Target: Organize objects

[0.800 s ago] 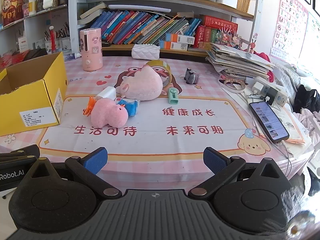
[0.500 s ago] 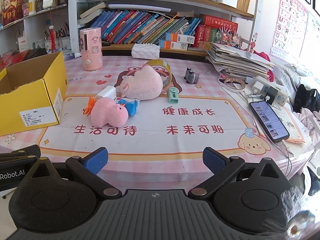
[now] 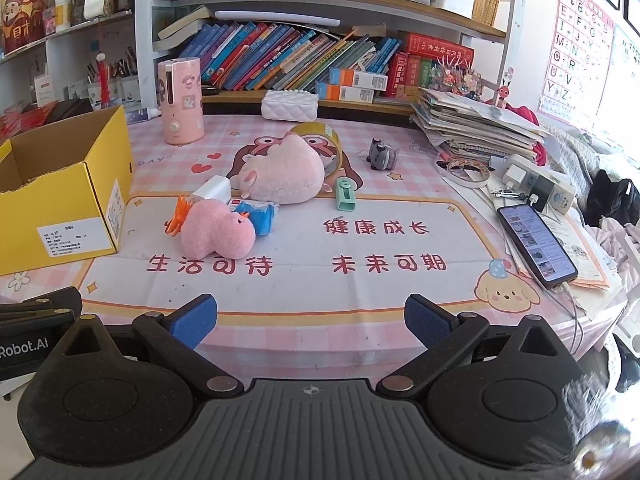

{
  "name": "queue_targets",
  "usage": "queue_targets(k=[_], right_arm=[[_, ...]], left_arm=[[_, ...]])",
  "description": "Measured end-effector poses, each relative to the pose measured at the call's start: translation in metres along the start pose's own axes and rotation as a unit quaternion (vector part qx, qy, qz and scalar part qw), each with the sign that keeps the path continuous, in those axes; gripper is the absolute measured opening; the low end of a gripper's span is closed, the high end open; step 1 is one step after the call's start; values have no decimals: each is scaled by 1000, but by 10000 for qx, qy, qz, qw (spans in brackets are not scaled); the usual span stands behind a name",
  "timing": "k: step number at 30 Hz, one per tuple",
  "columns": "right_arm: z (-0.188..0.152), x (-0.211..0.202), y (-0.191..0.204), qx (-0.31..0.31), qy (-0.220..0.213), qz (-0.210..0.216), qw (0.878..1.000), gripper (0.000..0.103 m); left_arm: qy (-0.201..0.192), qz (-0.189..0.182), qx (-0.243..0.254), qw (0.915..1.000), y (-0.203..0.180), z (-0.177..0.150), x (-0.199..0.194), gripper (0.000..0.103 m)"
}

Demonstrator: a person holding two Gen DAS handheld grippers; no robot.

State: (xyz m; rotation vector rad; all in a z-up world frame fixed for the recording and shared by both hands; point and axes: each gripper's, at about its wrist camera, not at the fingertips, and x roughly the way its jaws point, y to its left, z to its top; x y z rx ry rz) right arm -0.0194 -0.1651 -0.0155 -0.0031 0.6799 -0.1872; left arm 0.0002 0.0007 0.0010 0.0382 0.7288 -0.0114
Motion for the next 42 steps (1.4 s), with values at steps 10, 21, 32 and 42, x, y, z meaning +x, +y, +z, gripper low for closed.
queue_targets(k=[10,21,32,42], right_arm=[[2,0,0,17,-13,6,10000,101],[1,1,0,16,-15,4,10000,101],[3,1,0,45,-6,6,10000,101],[3,2,0,39,-11,3,10000,101]], left_arm=[[-26,-69,-29,10000,2,1,1,103],[-35,-66,-30,10000,2,1,2,103],[-43,-66,-27,10000,2,1,2,103],[-26,-62,-25,10000,1,1,3,103]])
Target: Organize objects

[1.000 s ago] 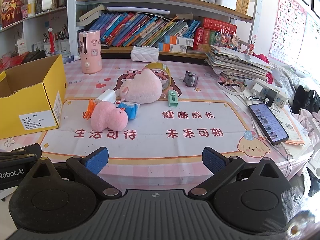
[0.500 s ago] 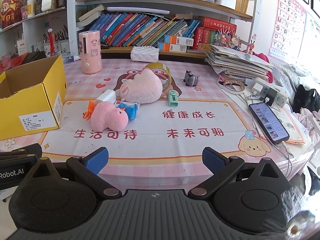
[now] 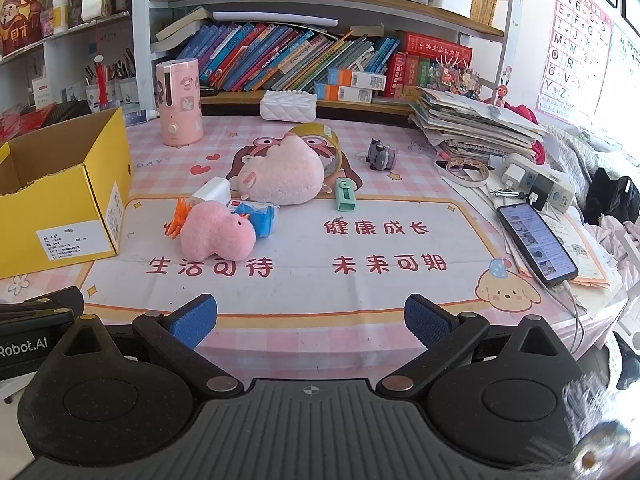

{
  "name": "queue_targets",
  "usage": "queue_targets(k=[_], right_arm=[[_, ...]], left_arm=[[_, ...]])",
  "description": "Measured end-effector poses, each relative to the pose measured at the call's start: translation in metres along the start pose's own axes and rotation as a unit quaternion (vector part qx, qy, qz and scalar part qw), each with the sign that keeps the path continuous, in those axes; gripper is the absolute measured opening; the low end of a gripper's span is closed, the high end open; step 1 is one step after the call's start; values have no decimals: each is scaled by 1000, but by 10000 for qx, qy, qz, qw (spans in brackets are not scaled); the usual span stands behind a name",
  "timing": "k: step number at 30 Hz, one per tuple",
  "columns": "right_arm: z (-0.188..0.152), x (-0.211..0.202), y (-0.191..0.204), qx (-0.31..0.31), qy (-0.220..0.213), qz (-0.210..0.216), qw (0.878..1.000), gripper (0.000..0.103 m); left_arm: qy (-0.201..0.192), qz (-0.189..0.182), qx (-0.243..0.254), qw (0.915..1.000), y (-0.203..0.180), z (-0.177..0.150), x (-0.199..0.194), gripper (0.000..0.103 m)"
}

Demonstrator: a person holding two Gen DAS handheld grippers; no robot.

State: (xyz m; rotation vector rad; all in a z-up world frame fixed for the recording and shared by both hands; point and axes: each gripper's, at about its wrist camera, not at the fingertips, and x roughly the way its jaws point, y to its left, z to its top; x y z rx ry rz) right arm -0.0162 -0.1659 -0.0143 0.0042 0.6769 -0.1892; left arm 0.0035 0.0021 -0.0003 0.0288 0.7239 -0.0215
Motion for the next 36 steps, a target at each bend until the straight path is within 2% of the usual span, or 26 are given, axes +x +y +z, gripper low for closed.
queue_targets(k=[26,36], right_arm=[[-3,8,-6,42,115,-53,9999,101],[6,23,-15,30,226,-54,9997,101]], left_arm=[[133,-110,54,9998,-6,4,13,103],[233,-134,45,9996,-16,11,25,103]])
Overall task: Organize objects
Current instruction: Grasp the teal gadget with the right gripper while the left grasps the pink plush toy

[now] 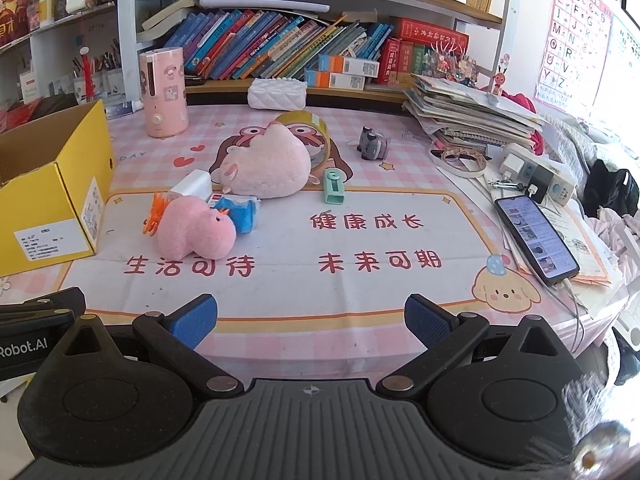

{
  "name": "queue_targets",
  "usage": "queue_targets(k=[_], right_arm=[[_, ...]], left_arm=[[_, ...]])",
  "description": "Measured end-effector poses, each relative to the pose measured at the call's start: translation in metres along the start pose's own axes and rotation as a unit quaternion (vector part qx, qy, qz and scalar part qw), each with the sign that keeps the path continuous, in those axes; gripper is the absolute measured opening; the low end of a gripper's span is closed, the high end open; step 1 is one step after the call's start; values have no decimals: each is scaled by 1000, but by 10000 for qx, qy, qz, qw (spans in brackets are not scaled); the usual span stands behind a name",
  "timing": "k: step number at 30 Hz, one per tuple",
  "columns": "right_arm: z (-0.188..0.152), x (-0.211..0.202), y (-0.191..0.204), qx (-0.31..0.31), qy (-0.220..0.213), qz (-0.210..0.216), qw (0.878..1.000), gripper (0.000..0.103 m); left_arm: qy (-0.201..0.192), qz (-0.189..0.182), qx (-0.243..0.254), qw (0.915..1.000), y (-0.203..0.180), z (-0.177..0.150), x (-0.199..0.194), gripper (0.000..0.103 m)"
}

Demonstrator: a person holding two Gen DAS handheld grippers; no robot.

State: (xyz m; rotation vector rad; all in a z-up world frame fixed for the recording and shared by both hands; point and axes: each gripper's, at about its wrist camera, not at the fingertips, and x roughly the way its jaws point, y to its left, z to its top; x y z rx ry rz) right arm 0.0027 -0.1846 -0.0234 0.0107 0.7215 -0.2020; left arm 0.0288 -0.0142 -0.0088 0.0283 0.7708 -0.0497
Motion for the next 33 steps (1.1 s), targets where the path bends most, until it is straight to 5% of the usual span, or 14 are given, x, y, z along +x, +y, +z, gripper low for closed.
queue_targets(k=[27,33], right_arm=[[50,65,-53,-44,84,374,9993,101],[63,82,-71,-63,60,485,9988,94]], left_arm=[[159,-52,-137,9998,-59,43,49,103],[103,-14,-148,9998,-76,52,57,103]])
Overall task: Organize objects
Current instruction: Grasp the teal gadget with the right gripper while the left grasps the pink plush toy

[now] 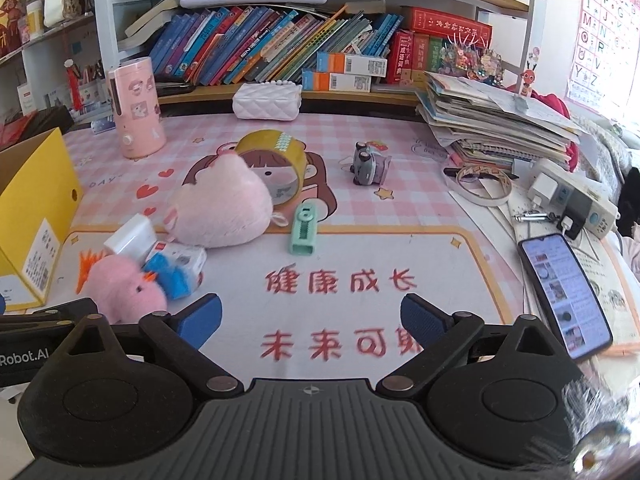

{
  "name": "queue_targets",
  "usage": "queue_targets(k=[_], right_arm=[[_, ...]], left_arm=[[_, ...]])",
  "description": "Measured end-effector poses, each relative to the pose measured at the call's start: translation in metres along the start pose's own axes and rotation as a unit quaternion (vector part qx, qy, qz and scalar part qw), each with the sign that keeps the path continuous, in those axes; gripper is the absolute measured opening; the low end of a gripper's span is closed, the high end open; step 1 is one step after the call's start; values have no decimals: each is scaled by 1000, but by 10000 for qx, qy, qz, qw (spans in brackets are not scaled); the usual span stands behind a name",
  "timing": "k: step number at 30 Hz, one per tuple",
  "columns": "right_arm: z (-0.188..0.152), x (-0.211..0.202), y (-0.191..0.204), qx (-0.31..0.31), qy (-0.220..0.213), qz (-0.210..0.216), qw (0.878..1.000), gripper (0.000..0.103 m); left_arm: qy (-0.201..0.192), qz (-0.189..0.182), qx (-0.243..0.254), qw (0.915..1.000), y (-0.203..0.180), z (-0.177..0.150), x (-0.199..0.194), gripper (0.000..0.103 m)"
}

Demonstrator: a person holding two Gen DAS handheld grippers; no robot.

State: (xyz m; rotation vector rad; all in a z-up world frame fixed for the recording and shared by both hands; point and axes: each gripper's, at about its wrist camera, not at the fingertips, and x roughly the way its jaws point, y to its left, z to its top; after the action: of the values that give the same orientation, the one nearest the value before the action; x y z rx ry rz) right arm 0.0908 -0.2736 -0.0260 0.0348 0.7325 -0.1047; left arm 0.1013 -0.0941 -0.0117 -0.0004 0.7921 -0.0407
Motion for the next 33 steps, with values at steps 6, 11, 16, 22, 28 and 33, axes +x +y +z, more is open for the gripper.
queue_targets(k=[6,11,16,22,28,33], right_arm=[[14,21,-22,1,54,56,10000,78],[26,43,-33,-131,61,250,9996,75],[37,73,-30,-416,149,595,9972,63],[50,113,-21,-636,268,771,9946,62],[58,143,-13,-815,403,895,9918,53],[59,155,-13,-872,502,1110,9887,36]], left_arm=[[3,42,-74,10000,-14,8,10,103],[72,137,-156,9998,-25,12,19,103],[118,387,-205,9990,-30,15,24,103],[228,626,-334,9972,-28,15,29,103],[327,737,-707,9942,-20,16,35,102],[333,705,-1055,9914,-15,19,41,100]])
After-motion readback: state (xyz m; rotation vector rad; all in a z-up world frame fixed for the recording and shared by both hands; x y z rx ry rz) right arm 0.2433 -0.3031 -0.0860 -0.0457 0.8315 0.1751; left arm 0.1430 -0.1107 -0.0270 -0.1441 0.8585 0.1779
